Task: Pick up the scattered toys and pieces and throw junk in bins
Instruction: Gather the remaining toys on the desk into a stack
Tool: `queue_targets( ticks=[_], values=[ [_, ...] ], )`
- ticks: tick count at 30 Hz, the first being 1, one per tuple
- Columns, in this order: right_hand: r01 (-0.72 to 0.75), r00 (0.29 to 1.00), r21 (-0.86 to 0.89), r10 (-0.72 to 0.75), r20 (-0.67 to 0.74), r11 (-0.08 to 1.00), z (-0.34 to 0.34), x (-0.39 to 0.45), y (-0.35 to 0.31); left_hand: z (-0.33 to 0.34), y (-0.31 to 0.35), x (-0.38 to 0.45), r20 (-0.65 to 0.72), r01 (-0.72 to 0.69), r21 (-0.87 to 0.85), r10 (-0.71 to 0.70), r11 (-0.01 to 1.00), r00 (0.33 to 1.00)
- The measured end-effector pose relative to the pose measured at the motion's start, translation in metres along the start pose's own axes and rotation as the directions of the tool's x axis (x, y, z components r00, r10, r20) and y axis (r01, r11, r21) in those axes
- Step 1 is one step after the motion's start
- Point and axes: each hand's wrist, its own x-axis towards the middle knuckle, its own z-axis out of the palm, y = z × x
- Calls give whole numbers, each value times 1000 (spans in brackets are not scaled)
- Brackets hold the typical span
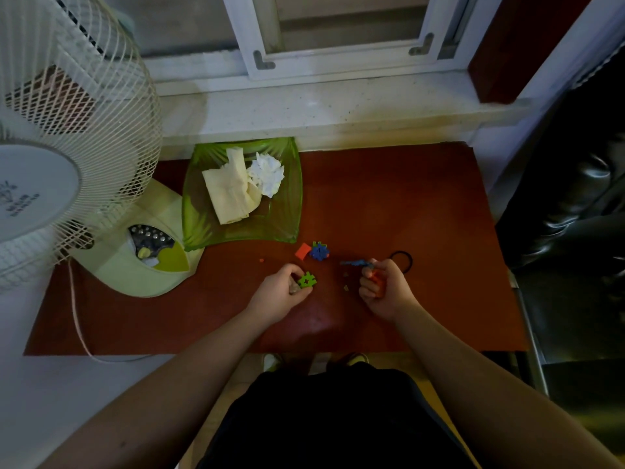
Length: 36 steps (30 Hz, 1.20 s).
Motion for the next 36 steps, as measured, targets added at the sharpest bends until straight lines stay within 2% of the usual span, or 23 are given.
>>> queue_targets(
  ticks=[5, 11, 18, 22, 25, 27, 30, 33, 36],
  values=[
    [12, 997, -37, -10, 72, 999, -4, -1, -2, 0, 9, 1, -28, -25, -31, 25, 999, 999],
    [27, 1000, -189, -24, 16, 982, -2, 2, -1, 0, 26, 3, -110, -106, -97, 95, 990, 989],
    [17, 999, -240, -26, -34, 971, 13, 3, 6, -5, 61, 5, -153, -224, -92, 208, 970, 966],
    [-4, 1000, -213, 2, -12, 977, 20, 3, 10, -7, 77, 5, -122, -277, -10, 274, 961, 954],
    [-44, 996, -150, 32, -84, 988, 25, 3, 13, -8, 86, 5, -81, -333, 102, 342, 937, 936],
    [-48, 995, -118, 38, -91, 992, 28, -2, 12, -9, 91, 4, -41, -341, 181, 354, 922, 934],
    [-19, 997, -210, 2, -79, 977, 29, -4, 11, -10, 94, 3, -5, -342, 252, 354, 905, 935],
    [-76, 994, -129, 65, -87, 989, 33, -3, 11, -6, 93, 4, 22, -342, 317, 354, 885, 935],
    [-63, 995, -136, 51, -86, 989, 30, -3, 13, -4, 90, 6, 23, -366, 314, 379, 876, 925]
  ],
)
